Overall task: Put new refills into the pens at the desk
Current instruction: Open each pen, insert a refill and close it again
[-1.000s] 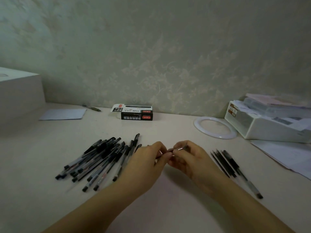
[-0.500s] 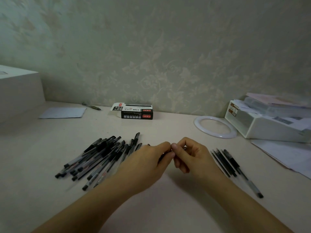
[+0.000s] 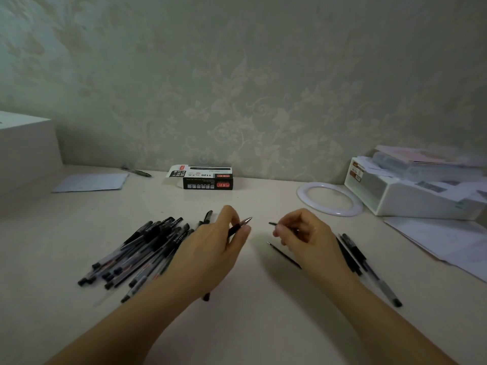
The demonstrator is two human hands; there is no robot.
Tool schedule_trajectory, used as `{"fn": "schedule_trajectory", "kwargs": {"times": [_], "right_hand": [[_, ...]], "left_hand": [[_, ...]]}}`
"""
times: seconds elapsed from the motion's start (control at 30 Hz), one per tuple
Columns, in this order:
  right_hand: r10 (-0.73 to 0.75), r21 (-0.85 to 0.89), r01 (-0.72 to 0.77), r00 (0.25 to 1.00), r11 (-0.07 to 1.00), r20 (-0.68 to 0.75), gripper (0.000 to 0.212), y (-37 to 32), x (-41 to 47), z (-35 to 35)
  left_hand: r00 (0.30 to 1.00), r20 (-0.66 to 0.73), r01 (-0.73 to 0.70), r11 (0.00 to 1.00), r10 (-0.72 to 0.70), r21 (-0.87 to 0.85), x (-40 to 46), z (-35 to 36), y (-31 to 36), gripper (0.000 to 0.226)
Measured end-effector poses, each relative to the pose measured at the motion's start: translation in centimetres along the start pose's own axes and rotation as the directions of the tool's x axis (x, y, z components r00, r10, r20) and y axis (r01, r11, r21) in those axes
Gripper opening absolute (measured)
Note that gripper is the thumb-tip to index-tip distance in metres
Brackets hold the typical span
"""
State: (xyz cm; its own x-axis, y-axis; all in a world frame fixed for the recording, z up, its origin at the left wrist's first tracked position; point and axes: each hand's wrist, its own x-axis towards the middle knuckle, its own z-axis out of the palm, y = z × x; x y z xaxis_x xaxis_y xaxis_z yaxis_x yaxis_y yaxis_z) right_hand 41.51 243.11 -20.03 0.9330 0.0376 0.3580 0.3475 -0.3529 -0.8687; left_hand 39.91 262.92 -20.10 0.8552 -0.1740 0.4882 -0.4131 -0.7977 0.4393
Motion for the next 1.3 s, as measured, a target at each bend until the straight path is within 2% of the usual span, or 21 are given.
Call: {"fn": "schedule_trajectory", "kwargs": {"times": [0.07, 0.13, 0.33, 0.4, 0.47, 0.57, 0.7, 0.83, 0.93, 1.1, 1.23, 1.3], "right_hand": [[-0.052, -0.253, 0.072, 0.995, 0.965, 0.086, 0.008, 0.5, -0.3, 0.1], [-0.066, -0.404, 0.137, 0.981, 0.905, 0.183, 0.009, 0.7, -0.6, 0.5], [-0.098, -0.504, 0.219, 0.962, 0.836, 0.255, 0.006, 1.1, -0.6, 0.8], [-0.105, -0.508, 0.229, 0.960, 0.830, 0.261, 0.012, 1.0, -0.6, 0.8], [-0.106, -0.443, 0.200, 0.968, 0.874, 0.228, 0.021, 0.7, -0.5, 0.7], [-0.075, -0.274, 0.127, 0.978, 0.953, 0.193, 0.024, 0.2, -0.6, 0.7], [-0.025, -0.140, 0.064, 0.965, 0.988, 0.261, 0.019, 0.1, -0.6, 0.9], [0.001, -0.010, 0.002, 0.961, 1.000, 0.276, 0.014, 0.1, -0.3, 0.6], [0.006, 0.041, -0.018, 0.955, 0.999, 0.295, 0.014, 0.1, -0.2, 0.3], [-0.002, 0.084, -0.027, 0.946, 0.996, 0.323, 0.026, -0.5, -0.3, -0.3], [-0.022, 0.102, -0.014, 0.941, 0.995, 0.338, 0.009, -1.0, -0.5, -0.5], [-0.003, 0.118, -0.037, 0.946, 0.992, 0.324, 0.005, -1.0, -0.6, -0.5]], "left_hand": [[0.999, 0.033, 0.010, 1.000, -0.010, -0.008, 0.0, 0.2, -0.3, 0.018], [0.998, 0.064, 0.010, 1.000, -0.009, -0.014, -0.1, 0.5, -0.4, 0.017], [0.996, 0.084, -0.035, 0.999, 0.032, 0.035, -0.2, 0.9, -0.7, 0.013], [0.996, 0.084, -0.037, 0.998, 0.033, 0.046, -0.1, 0.9, -0.8, 0.011], [0.995, 0.089, -0.041, 0.999, 0.038, 0.033, -0.1, 0.8, -0.8, 0.010], [0.991, 0.105, -0.082, 0.996, 0.085, -0.027, -0.1, 0.7, -0.6, 0.007], [0.984, 0.102, -0.140, 0.986, 0.149, -0.086, -0.2, 0.7, -0.1, 0.008], [0.989, 0.086, -0.102, 0.981, 0.118, -0.167, 0.0, 0.5, 0.0, 0.009], [0.983, 0.143, -0.082, 0.976, 0.111, -0.200, 0.0, 0.2, 0.2, 0.011], [0.960, 0.245, -0.079, 0.969, 0.137, -0.232, 0.0, -0.3, 0.1, 0.026], [0.962, 0.244, -0.061, 0.966, 0.124, -0.250, -0.1, -0.3, 0.1, 0.016], [0.966, 0.234, -0.047, 0.970, 0.105, -0.238, -0.2, -0.3, 0.2, 0.022]]}}
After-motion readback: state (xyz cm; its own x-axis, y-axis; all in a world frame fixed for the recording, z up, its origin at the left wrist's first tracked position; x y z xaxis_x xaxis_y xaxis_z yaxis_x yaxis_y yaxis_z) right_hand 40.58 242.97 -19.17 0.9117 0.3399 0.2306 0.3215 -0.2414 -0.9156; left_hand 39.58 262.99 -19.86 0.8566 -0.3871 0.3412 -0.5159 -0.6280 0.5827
